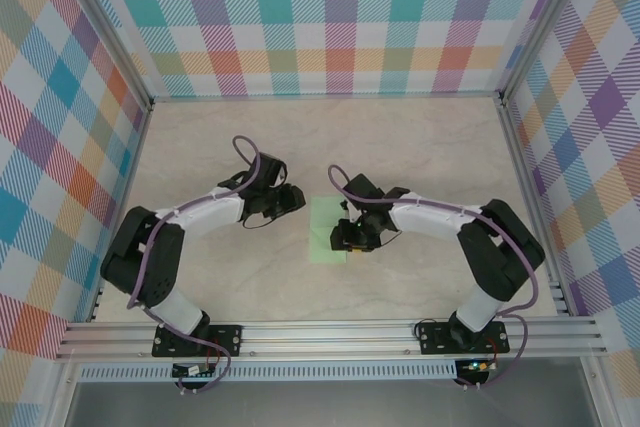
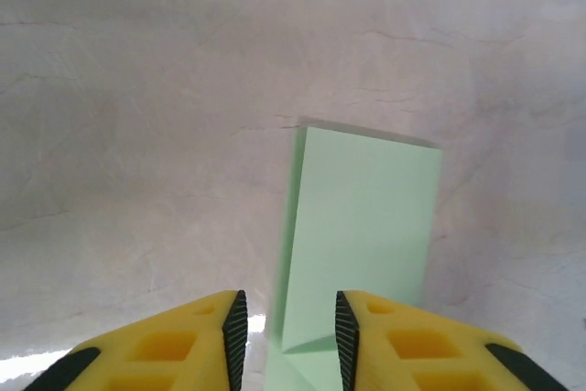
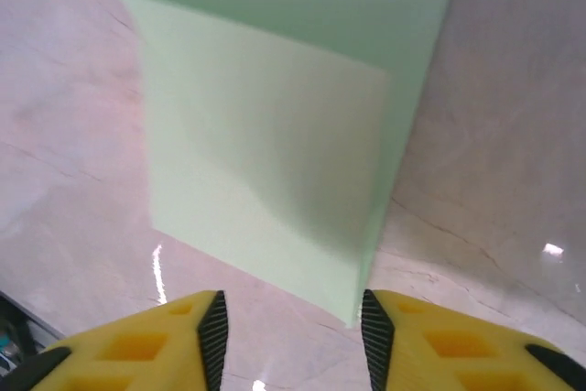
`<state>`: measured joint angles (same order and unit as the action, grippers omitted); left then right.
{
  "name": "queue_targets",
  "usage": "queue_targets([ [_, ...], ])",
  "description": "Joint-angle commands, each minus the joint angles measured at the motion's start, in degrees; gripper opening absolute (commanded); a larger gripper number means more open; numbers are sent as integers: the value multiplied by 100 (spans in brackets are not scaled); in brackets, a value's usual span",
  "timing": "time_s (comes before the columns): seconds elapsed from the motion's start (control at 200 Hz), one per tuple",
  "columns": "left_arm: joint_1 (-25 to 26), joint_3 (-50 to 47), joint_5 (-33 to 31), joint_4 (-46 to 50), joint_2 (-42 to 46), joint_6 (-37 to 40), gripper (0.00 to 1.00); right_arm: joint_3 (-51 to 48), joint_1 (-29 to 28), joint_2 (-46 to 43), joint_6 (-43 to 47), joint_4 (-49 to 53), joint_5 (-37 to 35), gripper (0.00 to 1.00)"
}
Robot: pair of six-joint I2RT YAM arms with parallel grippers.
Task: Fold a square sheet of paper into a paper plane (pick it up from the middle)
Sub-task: Fold the triangle a second time at the center of the table, then turn over the paper at the center of the table.
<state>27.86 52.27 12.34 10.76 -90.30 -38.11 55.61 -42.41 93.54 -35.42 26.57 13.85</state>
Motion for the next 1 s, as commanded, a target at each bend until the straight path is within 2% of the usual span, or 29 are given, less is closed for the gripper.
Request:
queue_targets([
  [0.0,-54,-428,225,23,426,-240,40,313,80,-405,81,-121,-426,52],
  [0.19,-18,-1075,601,-553,903,-762,50,378,300,-233,533,-176,-619,57],
  [0.345,24,-1449,923,-1083,985,-1102,56,355,475,59,844,-368,-353,58],
  [0.485,69,-1622,1210,-1499,817,-1261,57,314,623,361,1113,-631,146,51],
  [0.57,101,-1630,1272,-1592,713,-1291,57,335,654,548,1203,-660,194,47],
  [0.765,158,-1613,1341,-1707,547,-1300,58,348,681,805,1313,-688,451,46],
  [0.885,192,-1597,1416,-1805,422,-1322,57,354,690,890,1336,-732,651,41],
  [0.995,216,-1597,1445,-1856,360,-1323,58,336,725,922,1269,-763,636,30],
])
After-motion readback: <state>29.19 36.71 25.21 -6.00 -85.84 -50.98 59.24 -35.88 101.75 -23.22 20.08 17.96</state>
